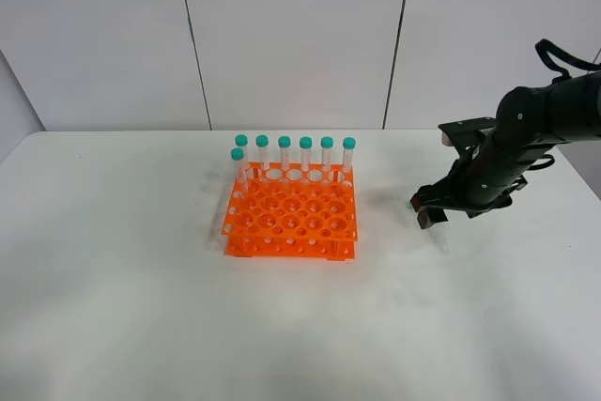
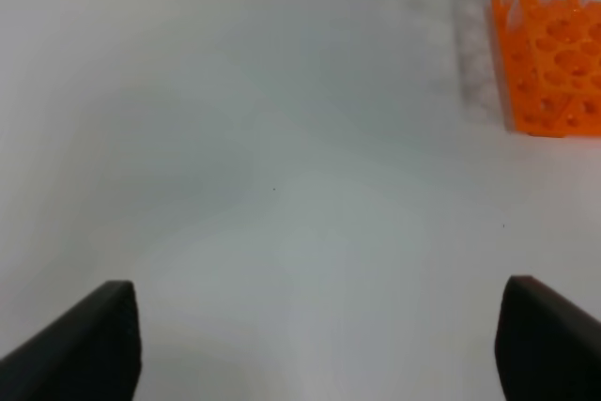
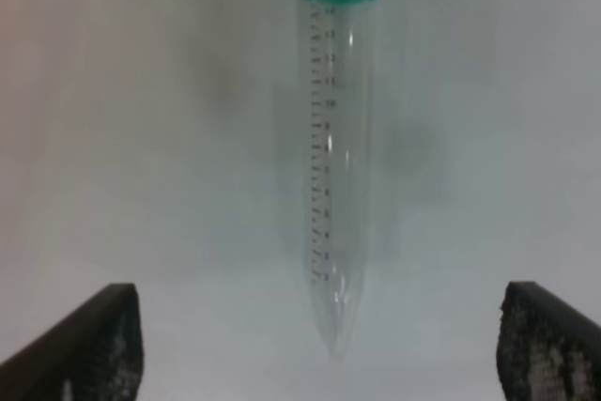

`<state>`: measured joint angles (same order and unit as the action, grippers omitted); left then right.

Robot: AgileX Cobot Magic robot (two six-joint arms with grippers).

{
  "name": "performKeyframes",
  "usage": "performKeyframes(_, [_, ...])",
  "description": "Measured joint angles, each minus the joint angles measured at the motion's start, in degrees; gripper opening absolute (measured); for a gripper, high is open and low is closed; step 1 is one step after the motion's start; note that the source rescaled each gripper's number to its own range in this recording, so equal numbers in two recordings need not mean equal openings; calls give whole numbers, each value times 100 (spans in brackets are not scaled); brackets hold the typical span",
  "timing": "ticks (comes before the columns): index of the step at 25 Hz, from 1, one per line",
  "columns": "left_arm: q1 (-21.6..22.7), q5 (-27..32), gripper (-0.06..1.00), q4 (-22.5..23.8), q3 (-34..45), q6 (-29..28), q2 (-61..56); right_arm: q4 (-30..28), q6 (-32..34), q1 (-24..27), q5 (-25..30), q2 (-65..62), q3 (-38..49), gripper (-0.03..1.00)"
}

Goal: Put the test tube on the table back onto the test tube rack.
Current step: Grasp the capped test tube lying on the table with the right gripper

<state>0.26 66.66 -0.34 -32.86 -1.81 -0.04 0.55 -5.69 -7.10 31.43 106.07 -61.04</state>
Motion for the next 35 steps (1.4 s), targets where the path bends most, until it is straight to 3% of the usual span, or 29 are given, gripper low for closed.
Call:
performKeyframes(10, [0, 0, 82, 0, 0, 0, 0, -2, 0, 0, -264, 581, -5, 78])
performKeyframes(16, [0, 0, 82, 0, 0, 0, 0, -6, 6, 0, -429, 635, -5, 70])
performKeyframes(35, [0, 0, 82, 0, 0, 0, 0, 25, 59, 0, -464, 857, -5, 67])
